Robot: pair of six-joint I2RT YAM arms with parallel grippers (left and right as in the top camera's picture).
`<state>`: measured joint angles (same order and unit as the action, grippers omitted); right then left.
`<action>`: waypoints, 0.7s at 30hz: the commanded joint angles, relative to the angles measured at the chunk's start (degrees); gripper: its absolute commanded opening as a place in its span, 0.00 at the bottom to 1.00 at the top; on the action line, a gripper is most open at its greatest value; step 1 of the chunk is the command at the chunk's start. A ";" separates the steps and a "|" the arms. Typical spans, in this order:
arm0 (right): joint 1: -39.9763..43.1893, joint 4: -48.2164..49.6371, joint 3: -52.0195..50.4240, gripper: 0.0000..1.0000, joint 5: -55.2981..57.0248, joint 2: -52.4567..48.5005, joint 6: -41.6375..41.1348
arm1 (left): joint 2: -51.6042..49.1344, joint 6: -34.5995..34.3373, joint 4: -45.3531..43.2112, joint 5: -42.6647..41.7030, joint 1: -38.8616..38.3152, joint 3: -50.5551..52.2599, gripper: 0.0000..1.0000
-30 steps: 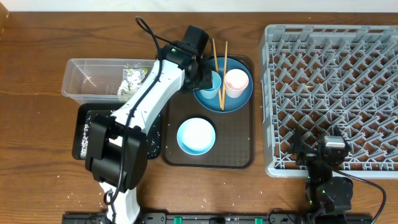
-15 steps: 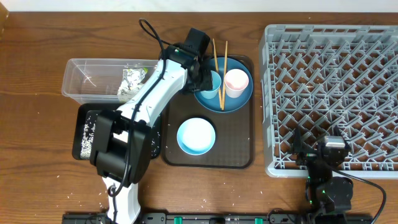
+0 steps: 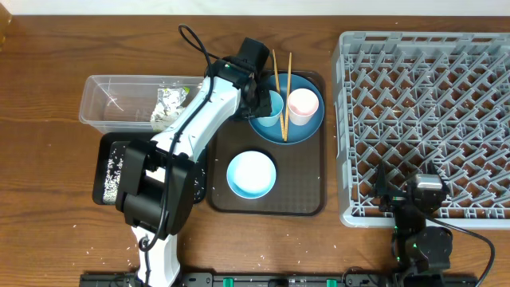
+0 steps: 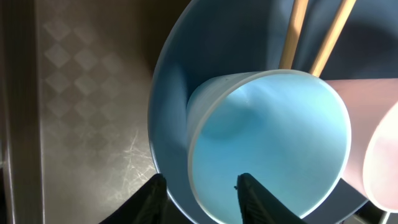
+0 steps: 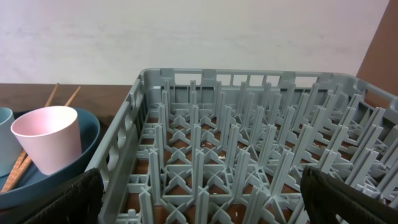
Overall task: Sort waste into correct bins and load items into the dishwasher rack
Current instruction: 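Lower the left gripper and pinch the rim of the light-blue cup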
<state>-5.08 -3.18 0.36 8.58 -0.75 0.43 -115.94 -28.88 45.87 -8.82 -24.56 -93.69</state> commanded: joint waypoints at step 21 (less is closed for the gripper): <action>0.61 -0.22 -0.04 0.99 0.20 0.00 -0.37 | -0.17 -0.55 0.11 3.37 -0.81 1.01 0.19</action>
<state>-5.08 -3.18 0.36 8.58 -0.75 0.43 -115.94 -29.34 45.98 -6.85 -25.34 -93.27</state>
